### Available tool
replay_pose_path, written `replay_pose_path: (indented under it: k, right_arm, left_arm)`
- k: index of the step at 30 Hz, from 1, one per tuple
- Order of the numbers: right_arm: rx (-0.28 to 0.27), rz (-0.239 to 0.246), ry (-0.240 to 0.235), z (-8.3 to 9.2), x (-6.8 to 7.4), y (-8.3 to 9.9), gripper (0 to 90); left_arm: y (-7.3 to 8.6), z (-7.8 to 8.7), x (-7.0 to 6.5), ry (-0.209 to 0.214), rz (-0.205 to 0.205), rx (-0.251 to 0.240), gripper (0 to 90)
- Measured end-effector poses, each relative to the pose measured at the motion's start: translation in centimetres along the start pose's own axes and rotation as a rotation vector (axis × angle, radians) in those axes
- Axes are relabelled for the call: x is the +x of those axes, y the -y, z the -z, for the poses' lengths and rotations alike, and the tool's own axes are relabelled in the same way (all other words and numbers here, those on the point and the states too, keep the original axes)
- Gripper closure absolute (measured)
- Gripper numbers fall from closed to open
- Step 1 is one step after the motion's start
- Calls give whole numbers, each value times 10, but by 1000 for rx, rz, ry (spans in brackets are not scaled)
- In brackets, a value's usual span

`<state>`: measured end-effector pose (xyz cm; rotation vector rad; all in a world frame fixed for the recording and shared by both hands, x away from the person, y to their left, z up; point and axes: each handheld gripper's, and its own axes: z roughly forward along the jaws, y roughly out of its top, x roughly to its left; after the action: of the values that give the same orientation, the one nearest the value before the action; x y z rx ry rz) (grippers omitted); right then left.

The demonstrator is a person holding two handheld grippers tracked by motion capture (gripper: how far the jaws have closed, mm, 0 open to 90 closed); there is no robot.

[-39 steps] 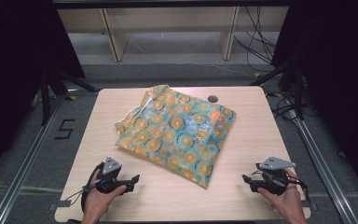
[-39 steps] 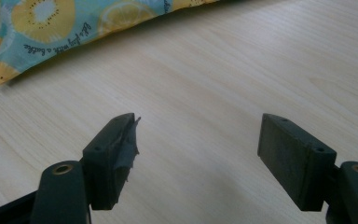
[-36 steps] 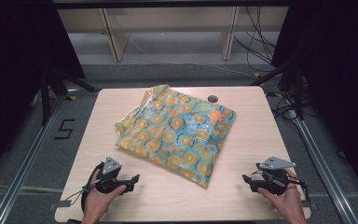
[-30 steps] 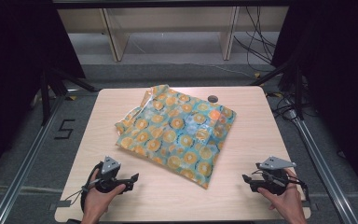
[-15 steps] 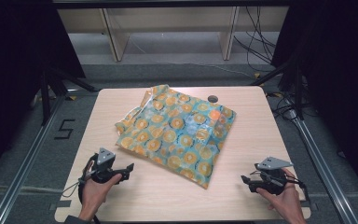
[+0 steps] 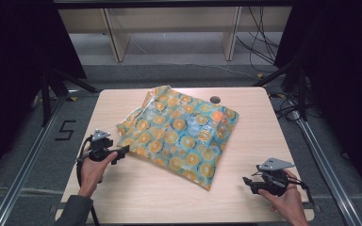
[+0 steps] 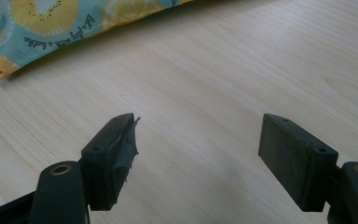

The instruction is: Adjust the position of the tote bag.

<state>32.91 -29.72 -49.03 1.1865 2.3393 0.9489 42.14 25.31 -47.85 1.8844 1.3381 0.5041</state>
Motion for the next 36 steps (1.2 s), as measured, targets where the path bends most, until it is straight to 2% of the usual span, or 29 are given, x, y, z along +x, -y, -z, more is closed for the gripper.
replay_pose_path:
  k: [2, 3, 4, 5, 6, 7, 8, 9, 10, 11, 13, 14, 15, 17, 18, 20, 21, 23, 26, 27, 28, 30, 33, 34, 35, 36]
  right_arm:
    - [10, 22, -8, 0, -2, -1, 283]
    - [3, 28, -8, -1, -2, -1, 283]
    - [12, 21, -4, -1, -2, -1, 283]
    - [2, 40, -6, -2, -4, -2, 283]
    - [-1, 48, -2, -2, -4, -2, 283]
    - [3, 29, -2, -2, -3, -2, 283]
    - [5, 28, 9, -1, -3, -2, 283]
    - [8, 28, 7, -2, -2, -2, 283]
    - [10, 33, 8, -2, -2, -1, 283]
    - [8, 38, 8, -2, -2, -1, 283]
    - [7, 39, 6, -2, -2, -2, 283]
    - [8, 40, 5, -3, -2, -1, 283]
    - [21, 19, 0, -2, 0, -1, 283]
    - [13, 27, -4, -3, -1, -2, 283]
    - [3, 39, -5, -3, -2, -2, 283]
    - [13, 29, -7, -3, -1, -2, 283]
    - [16, 8, -5, -3, 2, -1, 283]
    - [11, 37, -11, -4, 0, -2, 283]
    - [-4, 40, -32, -4, 1, -2, 295]
    - [9, 22, -42, -4, 3, -2, 295]
    - [5, 45, -44, -5, 3, -2, 295]
    - [-8, 33, -66, -5, 5, -2, 298]
    - [1, 32, -69, -5, 8, -3, 313]
    - [-1, 68, -58, -5, 11, -5, 319]
    - [-14, 87, -91, -5, 18, -8, 318]
    - [-28, 77, -108, -6, 20, -8, 315]
  left_arm:
    - [-4, -7, 2, 9, 10, 0, 284]
    - [-7, -9, 5, 17, -20, 33, 301]
    - [-8, -14, 4, 22, 4, 20, 306]
    - [-10, -17, 6, 21, -4, 34, 307]
    - [-11, -22, 6, 26, 16, 29, 317]
    - [-12, -25, 6, 34, 21, 34, 334]
    - [-13, -27, 8, 32, 7, 47, 347]
    - [-14, -31, 6, 30, 7, 32, 388]
    - [-15, -33, 7, 20, -21, 32, 462]
    - [-15, -36, 7, 17, -34, 36, 475]
    - [-14, -40, 10, 39, -61, 70, 546]
    - [-13, -41, 11, 51, -55, 68, 581]
    - [-12, -42, 12, 53, -73, 70, 655]
    - [-10, -44, 12, 50, -97, 55, 778]
    - [-10, -43, 11, 54, -104, 51, 815]
    - [-9, -43, 10, 54, -124, 52, 864]
    - [-9, -43, 10, 58, -128, 54, 874]
    - [-9, -42, 9, 54, -154, 72, 884]
    - [-8, -39, 7, 65, -166, 84, 892]
    - [-7, -39, 4, 60, -160, 62, 892]
    - [-7, -37, 5, 71, -188, 91, 892]
    - [-3, -35, 3, 91, -192, 104, 892]
    - [1, -32, 0, 107, -212, 120, 893]
    - [2, -29, -1, 117, -236, 125, 893]
    - [4, -23, -4, 121, -231, 117, 893]
    - [5, -20, -5, 123, -231, 115, 893]
